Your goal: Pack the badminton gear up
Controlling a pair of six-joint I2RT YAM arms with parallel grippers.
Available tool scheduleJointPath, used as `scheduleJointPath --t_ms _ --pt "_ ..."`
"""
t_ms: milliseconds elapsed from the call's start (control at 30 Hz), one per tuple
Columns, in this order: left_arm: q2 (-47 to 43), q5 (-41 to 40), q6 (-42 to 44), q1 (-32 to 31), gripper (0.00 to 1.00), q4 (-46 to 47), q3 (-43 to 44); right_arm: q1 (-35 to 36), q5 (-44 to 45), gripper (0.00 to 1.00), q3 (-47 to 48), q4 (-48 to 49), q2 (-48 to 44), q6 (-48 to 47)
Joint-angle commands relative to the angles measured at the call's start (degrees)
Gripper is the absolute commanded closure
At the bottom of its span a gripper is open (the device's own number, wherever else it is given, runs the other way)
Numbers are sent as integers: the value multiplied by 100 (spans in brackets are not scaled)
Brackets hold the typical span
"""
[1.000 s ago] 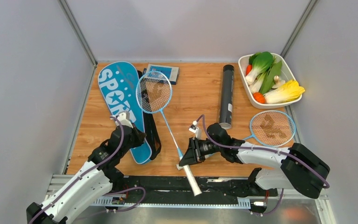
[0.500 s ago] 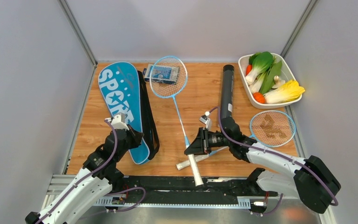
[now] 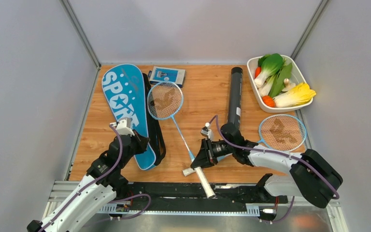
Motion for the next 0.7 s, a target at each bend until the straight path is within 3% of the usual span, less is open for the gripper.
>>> scheduleJointPath --t_ms 0,300,667 --pt "-44 212 331 -11 100 446 84 131 -638 100 208 574 294 -41" --pt "-30 921 385 -4 100 607 2 826 -983 100 992 800 1211 -531" --pt "-333 1673 330 -6 100 668 26 829 -724 100 1992 1190 2575 -761"
